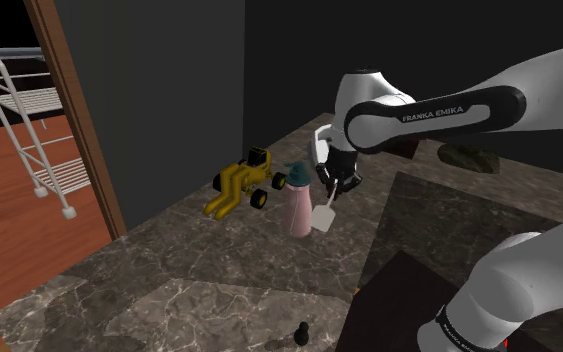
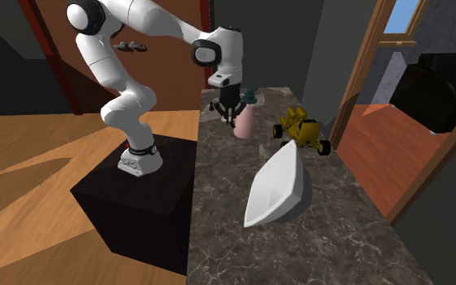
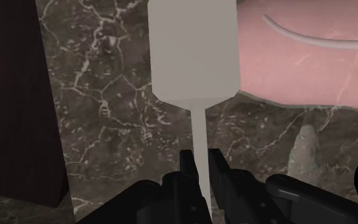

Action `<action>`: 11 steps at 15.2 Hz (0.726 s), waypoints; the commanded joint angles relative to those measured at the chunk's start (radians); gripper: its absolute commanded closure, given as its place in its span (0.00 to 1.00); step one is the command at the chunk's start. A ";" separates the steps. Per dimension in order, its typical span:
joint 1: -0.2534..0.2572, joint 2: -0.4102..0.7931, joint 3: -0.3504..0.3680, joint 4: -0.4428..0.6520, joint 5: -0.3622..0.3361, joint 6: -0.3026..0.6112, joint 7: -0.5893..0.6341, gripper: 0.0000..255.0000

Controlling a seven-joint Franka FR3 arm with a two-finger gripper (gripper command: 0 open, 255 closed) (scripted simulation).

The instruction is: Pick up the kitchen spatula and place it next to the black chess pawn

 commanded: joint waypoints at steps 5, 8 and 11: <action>0.073 -0.027 0.109 -0.007 0.058 -0.016 0.146 1.00; 0.104 -0.024 0.166 0.008 0.082 -0.025 0.221 1.00; 0.131 -0.011 0.225 0.033 0.100 -0.032 0.298 1.00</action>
